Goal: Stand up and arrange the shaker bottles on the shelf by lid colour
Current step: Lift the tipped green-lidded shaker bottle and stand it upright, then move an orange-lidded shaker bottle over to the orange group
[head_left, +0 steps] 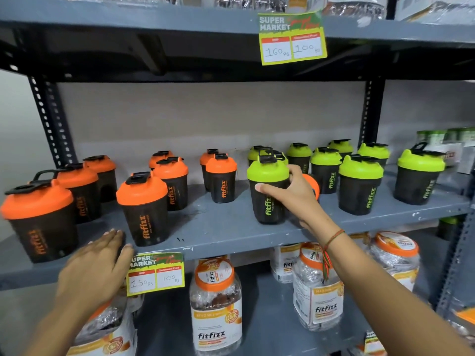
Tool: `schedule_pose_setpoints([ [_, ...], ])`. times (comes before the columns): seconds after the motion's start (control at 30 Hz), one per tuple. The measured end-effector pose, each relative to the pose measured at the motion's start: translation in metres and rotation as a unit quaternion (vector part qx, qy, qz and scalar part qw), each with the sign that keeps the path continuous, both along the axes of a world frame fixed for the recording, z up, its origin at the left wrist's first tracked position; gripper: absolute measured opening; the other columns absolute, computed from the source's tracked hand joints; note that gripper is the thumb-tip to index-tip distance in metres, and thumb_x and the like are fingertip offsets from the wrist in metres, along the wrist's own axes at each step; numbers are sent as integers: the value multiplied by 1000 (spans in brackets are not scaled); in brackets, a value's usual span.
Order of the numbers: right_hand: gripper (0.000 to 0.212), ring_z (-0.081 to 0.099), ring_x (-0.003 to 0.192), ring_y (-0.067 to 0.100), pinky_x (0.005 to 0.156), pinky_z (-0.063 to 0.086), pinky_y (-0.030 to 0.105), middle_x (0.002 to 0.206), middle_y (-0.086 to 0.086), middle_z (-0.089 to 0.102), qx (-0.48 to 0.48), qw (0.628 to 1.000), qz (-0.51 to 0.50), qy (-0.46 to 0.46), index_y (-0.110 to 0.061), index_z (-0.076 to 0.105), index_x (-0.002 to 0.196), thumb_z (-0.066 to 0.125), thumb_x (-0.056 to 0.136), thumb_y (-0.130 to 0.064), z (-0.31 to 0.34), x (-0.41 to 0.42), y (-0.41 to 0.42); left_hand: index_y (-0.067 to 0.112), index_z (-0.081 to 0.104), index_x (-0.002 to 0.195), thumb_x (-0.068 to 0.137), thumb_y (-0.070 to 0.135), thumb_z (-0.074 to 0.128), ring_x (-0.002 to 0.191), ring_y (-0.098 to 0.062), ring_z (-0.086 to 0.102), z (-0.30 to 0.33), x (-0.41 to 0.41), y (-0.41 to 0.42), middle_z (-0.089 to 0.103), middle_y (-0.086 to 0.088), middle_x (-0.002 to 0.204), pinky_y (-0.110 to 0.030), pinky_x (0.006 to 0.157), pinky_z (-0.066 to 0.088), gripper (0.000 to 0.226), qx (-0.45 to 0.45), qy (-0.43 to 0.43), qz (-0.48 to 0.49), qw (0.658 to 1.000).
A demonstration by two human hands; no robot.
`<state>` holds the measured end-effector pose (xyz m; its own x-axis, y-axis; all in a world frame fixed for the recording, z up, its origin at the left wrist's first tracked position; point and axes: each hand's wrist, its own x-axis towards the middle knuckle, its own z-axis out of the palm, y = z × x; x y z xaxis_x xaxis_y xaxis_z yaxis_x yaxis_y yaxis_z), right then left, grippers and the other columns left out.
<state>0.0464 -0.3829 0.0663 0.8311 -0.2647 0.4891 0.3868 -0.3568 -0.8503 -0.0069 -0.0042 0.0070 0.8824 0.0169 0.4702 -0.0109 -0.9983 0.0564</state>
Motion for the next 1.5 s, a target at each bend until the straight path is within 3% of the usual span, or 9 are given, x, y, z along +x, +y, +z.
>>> schedule_pose_setpoints([
  [0.2, 83, 63, 106, 9, 92, 55, 39, 111, -11, 68, -8, 1000, -7, 12, -31, 51, 117, 87, 48, -59, -16, -9, -4, 6, 54, 132, 86, 52, 14, 127, -30, 52, -1, -1, 0, 53, -16, 140, -43, 104, 41, 77, -1, 2, -2, 1000],
  [0.4, 85, 62, 107, 10, 83, 52, 28, 113, -10, 66, -29, 999, -12, 21, -31, 47, 122, 85, 52, -61, -15, -15, -3, 6, 51, 136, 86, 53, 12, 131, -28, 48, -2, -1, 1, 51, -15, 142, -42, 107, 38, 78, -3, 3, -5, 1000],
  [0.57, 95, 57, 114, 13, 96, 47, 32, 125, -7, 57, -33, 999, 5, 30, -29, 41, 140, 85, 60, -55, -7, -35, -16, 4, 51, 134, 86, 51, 14, 130, -31, 49, -1, -1, -1, 52, -18, 140, -44, 106, 38, 77, -3, 5, -4, 1000],
  [0.7, 57, 59, 113, 10, 97, 47, 27, 125, -4, 61, -13, 999, -24, -44, -27, 53, 131, 76, 81, -42, 20, -53, -40, 4, 52, 134, 84, 52, 12, 131, -31, 47, 2, -3, -3, 51, -19, 141, -45, 108, 36, 80, -9, 12, -6, 1000],
  [0.8, 42, 60, 108, 16, 92, 47, 28, 120, -3, 64, -110, 986, -97, -82, -23, 60, 123, 74, 83, -26, 50, -51, -62, 4, 52, 134, 84, 54, 12, 131, -32, 47, 3, -4, -4, 51, -19, 141, -45, 108, 36, 81, -17, 14, -3, 1000],
  [0.9, 60, 57, 119, 25, 99, 43, 37, 128, 7, 62, -354, 927, -118, -34, -17, 57, 130, 78, 75, -22, 73, -35, -81, 4, 52, 134, 83, 54, 12, 132, -32, 47, 3, -3, -4, 51, -19, 141, -45, 108, 36, 82, -22, 16, 1, 1000],
  [1.0, 94, 44, 132, 33, 105, 41, 45, 143, 11, 47, -561, 818, -71, 103, -18, 39, 147, 87, 66, -30, 76, -18, -84, 3, 51, 135, 82, 55, 10, 133, -31, 45, 2, -2, -4, 49, -19, 142, -45, 109, 35, 84, -17, 17, 0, 1000],
  [1.23, 120, 40, 134, 31, 103, 43, 48, 150, 6, 36, -756, 632, -37, 168, -24, 20, 154, 91, 58, -42, 58, 22, -75, 4, 51, 136, 83, 57, 12, 134, -29, 44, -4, 6, 0, 49, -16, 143, -44, 109, 35, 84, -18, 2, 0, 1000],
  [1.5, 103, 54, 117, 31, 77, 49, 42, 133, 6, 46, -785, 606, -61, 116, -22, 36, 144, 89, 57, -41, 52, 35, -70, 4, 49, 136, 81, 60, 8, 135, -31, 43, -8, 12, 6, 48, -17, 144, -47, 110, 35, 89, -14, -5, -8, 1000],
])
